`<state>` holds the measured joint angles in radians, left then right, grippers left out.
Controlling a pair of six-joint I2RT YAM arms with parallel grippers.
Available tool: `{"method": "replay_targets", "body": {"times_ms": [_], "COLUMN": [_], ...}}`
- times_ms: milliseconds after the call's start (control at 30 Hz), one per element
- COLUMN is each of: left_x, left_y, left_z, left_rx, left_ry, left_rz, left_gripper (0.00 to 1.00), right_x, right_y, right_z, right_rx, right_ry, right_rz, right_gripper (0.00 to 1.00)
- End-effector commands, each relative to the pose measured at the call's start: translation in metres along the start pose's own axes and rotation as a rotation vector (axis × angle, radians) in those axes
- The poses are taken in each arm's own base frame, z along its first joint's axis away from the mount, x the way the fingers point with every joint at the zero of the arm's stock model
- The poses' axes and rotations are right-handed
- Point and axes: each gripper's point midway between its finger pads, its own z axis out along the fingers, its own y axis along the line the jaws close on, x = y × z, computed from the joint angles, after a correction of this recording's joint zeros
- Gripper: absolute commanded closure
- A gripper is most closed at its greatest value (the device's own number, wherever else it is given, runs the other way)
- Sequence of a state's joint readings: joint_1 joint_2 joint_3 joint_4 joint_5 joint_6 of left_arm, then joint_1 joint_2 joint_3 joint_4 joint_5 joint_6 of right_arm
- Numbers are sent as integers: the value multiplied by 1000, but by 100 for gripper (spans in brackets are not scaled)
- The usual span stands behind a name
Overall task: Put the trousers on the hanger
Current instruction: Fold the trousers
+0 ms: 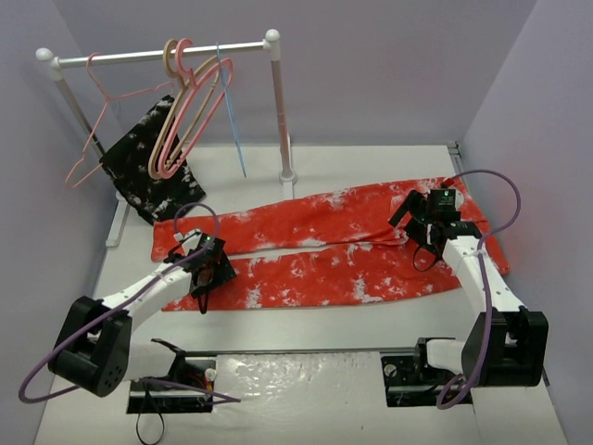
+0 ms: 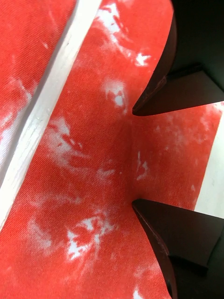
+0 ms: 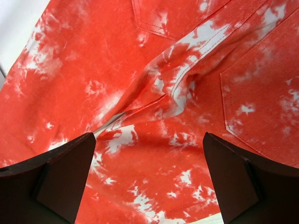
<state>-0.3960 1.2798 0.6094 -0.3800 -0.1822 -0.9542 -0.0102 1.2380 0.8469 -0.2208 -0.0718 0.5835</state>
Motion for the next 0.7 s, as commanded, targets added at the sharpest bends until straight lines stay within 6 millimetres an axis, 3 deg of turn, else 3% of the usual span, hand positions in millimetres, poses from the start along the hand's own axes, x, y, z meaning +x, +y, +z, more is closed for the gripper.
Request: {"method": "replay_targets", "body": {"times_ms": [0, 67, 233, 367, 500, 600, 667], "left_x": [6, 4, 10, 21, 15, 8, 2], "left_y": [24, 32, 79, 100, 120, 126, 130], "left_z": [8, 2, -15, -15, -28, -36, -40], "left_rx": [-186, -248, -487, -481, -501, -491, -492], "left_ry": [-1, 0, 106, 181, 181, 160, 146], "left_rz": [-122, -135, -143, -266, -343, -361, -382], "left_gripper": [31, 31, 34, 35, 35, 35, 35], "right_x": [-2, 3, 9, 17, 38, 66, 79], "right_y": [5, 1, 3, 13, 28, 50, 50], "right_z": [-10, -9, -7, -6, -6, -6, 0], "right_rx": [-35, -26, -39, -51, -51, -81, -52], "right_ry": [-32, -23, 8, 27, 47, 95, 108], "right_rz": [11, 16, 22, -62, -136, -200, -221], "right_gripper": [3, 3, 3, 3, 3, 3, 3]}}
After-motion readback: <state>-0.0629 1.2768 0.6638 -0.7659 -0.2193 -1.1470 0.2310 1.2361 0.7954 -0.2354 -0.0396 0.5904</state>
